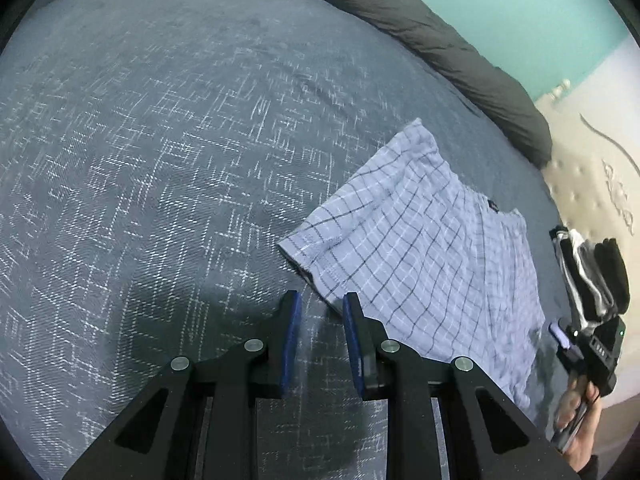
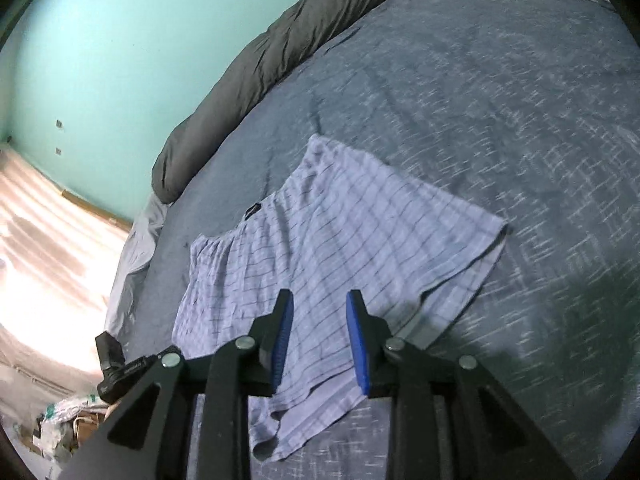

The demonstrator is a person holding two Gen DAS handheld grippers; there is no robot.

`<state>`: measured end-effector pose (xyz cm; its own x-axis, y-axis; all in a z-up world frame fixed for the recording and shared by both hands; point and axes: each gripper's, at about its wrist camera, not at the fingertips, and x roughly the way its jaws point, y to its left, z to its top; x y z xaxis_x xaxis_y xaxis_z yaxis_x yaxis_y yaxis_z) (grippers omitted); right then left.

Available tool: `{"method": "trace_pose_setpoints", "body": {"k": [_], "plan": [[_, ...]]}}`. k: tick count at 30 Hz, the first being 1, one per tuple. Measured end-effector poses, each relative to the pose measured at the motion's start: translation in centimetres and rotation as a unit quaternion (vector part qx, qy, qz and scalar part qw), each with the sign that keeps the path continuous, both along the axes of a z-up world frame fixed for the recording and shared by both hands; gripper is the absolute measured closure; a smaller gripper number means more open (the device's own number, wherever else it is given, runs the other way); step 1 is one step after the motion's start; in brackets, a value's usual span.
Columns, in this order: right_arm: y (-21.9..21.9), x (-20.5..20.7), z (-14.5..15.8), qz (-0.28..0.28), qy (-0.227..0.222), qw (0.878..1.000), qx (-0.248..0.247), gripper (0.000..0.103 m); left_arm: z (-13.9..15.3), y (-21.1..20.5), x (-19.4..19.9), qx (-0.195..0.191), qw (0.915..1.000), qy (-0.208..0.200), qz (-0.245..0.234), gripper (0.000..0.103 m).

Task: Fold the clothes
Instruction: 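Pull the waistband with both grippers to straighten the boxers, then release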

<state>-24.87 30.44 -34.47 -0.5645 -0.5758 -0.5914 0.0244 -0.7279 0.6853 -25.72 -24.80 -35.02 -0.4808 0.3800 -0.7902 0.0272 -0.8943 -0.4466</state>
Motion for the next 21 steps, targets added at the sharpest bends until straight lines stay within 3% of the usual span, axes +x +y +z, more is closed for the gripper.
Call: {"method": "trace_pose_setpoints", "body": {"k": [6,10,21], "plan": [[-0.5,-0.2,-0.7,0.008,0.000,1.000,-0.001,0.076,-0.8,0.4,-0.4,0.007,0.9999,0.003,0.007,0.082],[-0.2,-0.3,-0.9,0.005,-0.005,1.000,-0.019,0.076,-0.4,0.6,-0.3,0.004,0.9999,0.011,0.003,0.099],[-0.3,-0.5,-1.2,0.004,-0.012,0.999,-0.031,0.076,1.0,-0.5,0.6,0.016,0.9994,0.027,0.013,0.102]]}}
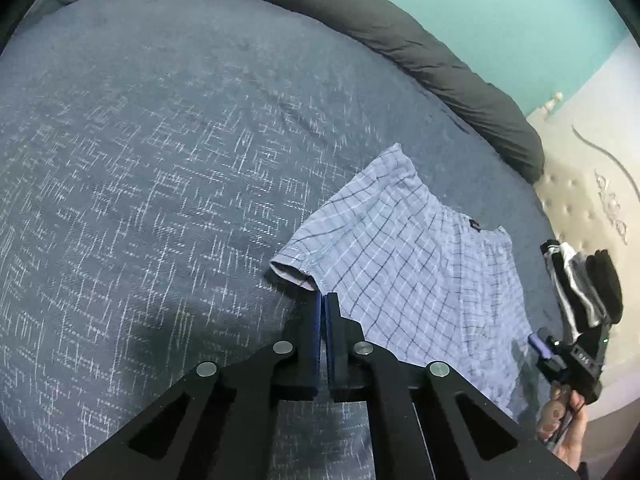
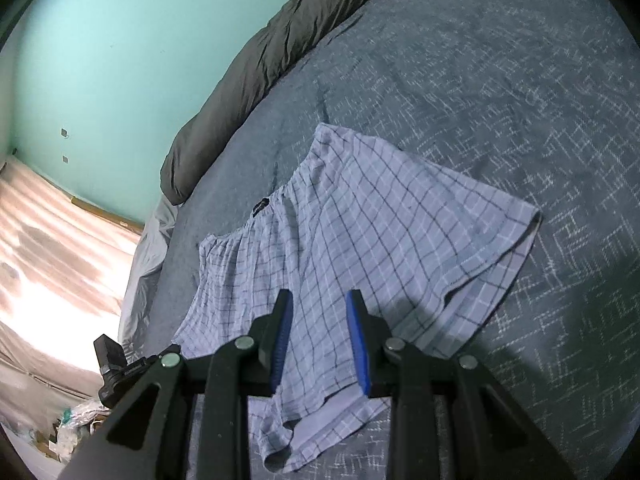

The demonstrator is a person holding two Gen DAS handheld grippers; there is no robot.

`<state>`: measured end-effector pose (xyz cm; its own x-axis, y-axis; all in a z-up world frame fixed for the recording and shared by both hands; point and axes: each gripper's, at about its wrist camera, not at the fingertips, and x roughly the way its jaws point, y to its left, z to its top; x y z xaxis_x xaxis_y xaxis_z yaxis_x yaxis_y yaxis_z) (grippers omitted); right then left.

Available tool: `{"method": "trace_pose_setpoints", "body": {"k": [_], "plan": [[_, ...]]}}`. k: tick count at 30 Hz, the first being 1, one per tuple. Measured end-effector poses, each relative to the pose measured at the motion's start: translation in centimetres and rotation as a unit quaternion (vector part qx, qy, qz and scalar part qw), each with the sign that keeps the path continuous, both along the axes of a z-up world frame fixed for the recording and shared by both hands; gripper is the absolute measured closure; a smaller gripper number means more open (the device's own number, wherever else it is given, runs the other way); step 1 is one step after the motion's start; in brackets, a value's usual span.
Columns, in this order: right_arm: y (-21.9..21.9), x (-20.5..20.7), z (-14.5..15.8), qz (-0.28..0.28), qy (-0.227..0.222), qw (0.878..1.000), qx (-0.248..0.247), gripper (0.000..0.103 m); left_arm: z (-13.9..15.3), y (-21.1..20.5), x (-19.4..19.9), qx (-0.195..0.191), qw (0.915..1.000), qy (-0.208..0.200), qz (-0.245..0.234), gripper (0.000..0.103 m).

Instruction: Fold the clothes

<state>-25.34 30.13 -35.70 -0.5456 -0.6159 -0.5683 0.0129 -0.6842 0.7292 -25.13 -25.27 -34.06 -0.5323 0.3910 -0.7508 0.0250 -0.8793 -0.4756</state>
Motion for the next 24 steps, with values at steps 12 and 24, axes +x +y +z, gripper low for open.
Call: {"method": "trace_pose_setpoints", "body": {"k": [12,24], "plan": [[-0.5,-0.1,-0.2,0.005,-0.004,1.000,0.000,0.076,-1.3,-1.0,0.6,0.013,0.9997,-0.019,0.009,0.101],[-0.5,-0.2,-0.1,0.005,-0.005,1.000,-0.002,0.076,-0.9,-0.4,-0.2,-0.024,0.9997,-0.009,0.004,0.099]]}}
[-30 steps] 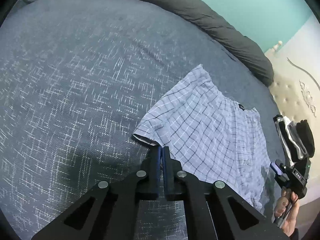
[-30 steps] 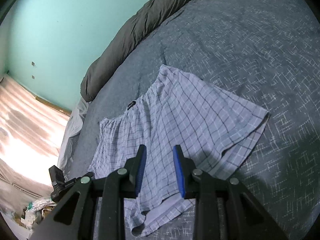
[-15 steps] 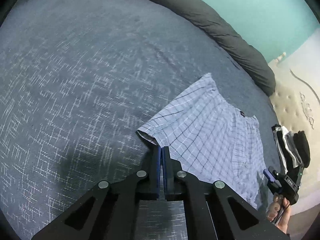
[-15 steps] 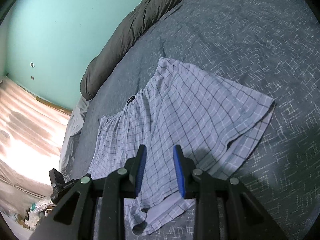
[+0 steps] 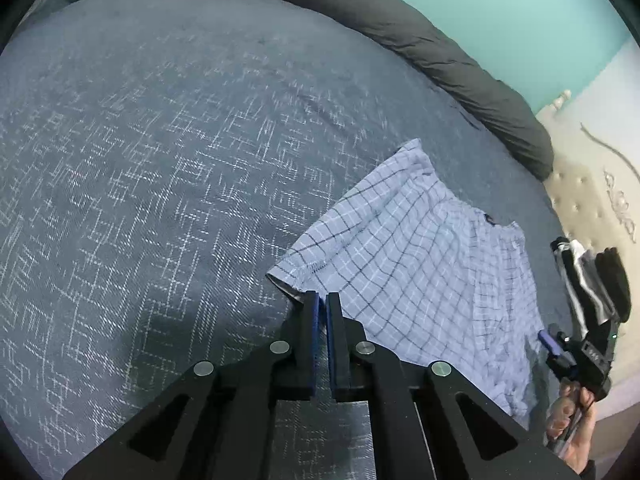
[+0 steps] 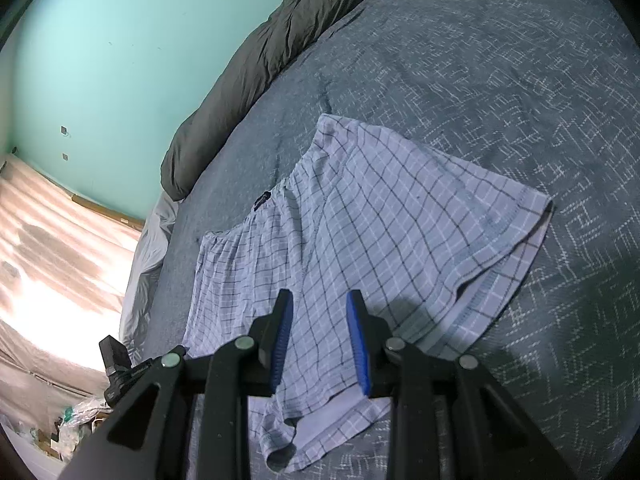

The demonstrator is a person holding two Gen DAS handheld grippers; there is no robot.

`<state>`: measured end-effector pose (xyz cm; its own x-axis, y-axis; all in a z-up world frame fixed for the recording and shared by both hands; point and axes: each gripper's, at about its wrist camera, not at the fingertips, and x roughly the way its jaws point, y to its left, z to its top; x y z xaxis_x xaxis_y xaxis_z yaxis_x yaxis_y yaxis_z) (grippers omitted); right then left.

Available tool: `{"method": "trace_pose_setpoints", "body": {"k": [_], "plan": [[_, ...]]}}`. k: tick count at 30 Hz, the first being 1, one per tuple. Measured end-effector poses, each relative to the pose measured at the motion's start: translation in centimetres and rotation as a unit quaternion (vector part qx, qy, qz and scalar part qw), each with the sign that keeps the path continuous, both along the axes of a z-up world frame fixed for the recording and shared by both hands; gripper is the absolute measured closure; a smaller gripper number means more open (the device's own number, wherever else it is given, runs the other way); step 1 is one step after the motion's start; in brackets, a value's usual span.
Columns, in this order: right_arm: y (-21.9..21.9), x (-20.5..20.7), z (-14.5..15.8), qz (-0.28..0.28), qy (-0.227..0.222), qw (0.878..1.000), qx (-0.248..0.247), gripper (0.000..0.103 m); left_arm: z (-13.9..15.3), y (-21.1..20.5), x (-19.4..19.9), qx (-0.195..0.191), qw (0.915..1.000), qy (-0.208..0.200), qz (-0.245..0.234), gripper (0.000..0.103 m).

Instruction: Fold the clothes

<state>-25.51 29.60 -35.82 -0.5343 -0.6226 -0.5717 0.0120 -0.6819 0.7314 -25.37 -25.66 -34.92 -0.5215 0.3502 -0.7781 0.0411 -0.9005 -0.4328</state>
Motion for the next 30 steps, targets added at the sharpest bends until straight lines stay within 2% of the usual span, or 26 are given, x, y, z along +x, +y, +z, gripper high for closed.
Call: {"method": "trace_pose_setpoints", "body": {"k": [6,10,16,22,30], "plan": [[0.0,0.1,0.0,0.001,-0.001,1.000,-0.001,0.076,-0.4,-0.2,-0.5,0.009,0.9999,0.005,0.007,0.095],[0.0,0.1,-0.1,0.001,-0.004,1.000,-0.001,0.076,-0.2,0.2,-0.7,0.016,0.9998,0.014,0.001,0.094],[0.0,0.1,-0.2,0.000,-0.007,1.000,-0.005,0.076,-0.6,0.7,-0.7,0.024,0.9997,0.006,-0.003,0.094],[0.1,0.1,-0.2,-0.003,-0.008,1.000,-0.006,0.076,-0.7,1.1,0.2,0.018,0.9998,0.002,-0.009,0.085],[0.1,0.0,-0.2,-0.002,-0.009,1.000,-0.007,0.076,-0.8,1.0,0.2,0.008,0.9999,0.006,-0.010,0.085]]}}
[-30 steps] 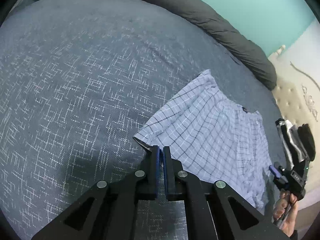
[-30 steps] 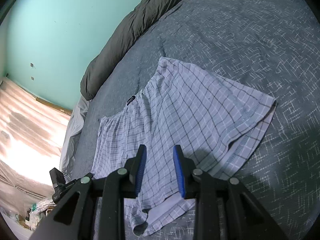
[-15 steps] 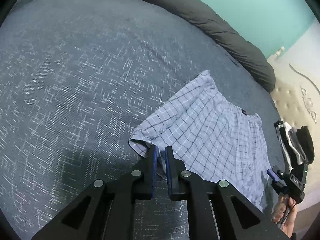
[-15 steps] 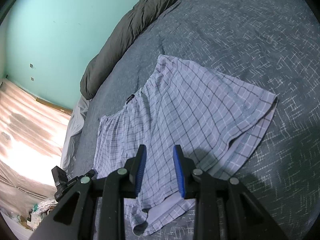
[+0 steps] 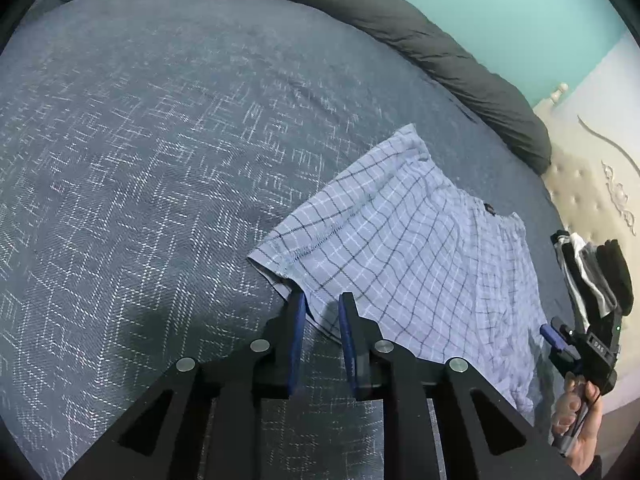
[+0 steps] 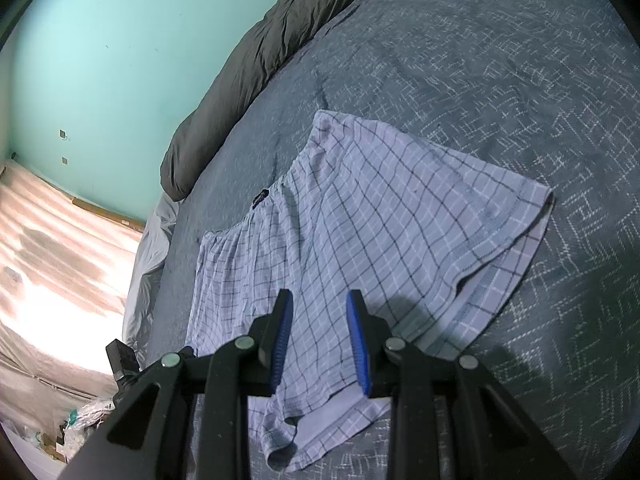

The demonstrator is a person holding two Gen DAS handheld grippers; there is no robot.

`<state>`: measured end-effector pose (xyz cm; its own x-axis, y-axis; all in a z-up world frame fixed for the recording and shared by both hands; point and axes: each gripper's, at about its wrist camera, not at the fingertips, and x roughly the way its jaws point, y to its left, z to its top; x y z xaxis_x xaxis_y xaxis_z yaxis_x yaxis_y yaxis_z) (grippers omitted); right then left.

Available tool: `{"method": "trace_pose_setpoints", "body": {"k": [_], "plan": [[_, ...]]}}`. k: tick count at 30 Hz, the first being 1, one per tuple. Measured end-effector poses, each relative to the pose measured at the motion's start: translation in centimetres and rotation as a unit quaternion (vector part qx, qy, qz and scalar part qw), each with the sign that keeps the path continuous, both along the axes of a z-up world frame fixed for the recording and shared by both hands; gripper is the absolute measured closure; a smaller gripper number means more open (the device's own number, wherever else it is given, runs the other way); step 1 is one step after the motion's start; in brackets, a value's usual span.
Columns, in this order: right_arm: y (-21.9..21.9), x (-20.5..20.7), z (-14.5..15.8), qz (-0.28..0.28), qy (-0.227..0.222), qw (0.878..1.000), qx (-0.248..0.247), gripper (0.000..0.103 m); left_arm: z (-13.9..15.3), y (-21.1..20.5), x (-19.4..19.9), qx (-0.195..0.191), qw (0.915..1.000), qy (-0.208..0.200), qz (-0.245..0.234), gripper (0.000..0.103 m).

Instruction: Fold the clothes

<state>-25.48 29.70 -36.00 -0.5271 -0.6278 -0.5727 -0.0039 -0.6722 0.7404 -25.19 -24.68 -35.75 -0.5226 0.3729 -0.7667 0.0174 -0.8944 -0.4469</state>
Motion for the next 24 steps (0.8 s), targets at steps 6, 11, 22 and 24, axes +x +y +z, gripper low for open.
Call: {"method": "trace_pose_setpoints", "body": {"k": [6,11,22,24], "plan": [[0.1,-0.1,-0.1,-0.001,-0.001,1.000,-0.001,0.076,0.7,-0.6,0.4,-0.027,0.9996,0.006,0.007,0.084],[0.0,0.0,-0.1,0.000,-0.001,1.000,0.000,0.076,0.9,-0.6,0.1,-0.040,0.9991,0.012,0.005,0.084],[0.0,0.0,-0.2,-0.001,-0.004,1.000,0.001,0.076,0.2,-0.5,-0.9,-0.011,0.9999,0.006,0.010,0.084],[0.0,0.0,-0.2,-0.002,-0.004,1.000,0.001,0.076,0.3,-0.4,-1.0,-0.009,0.9999,0.007,0.006,0.085]]}}
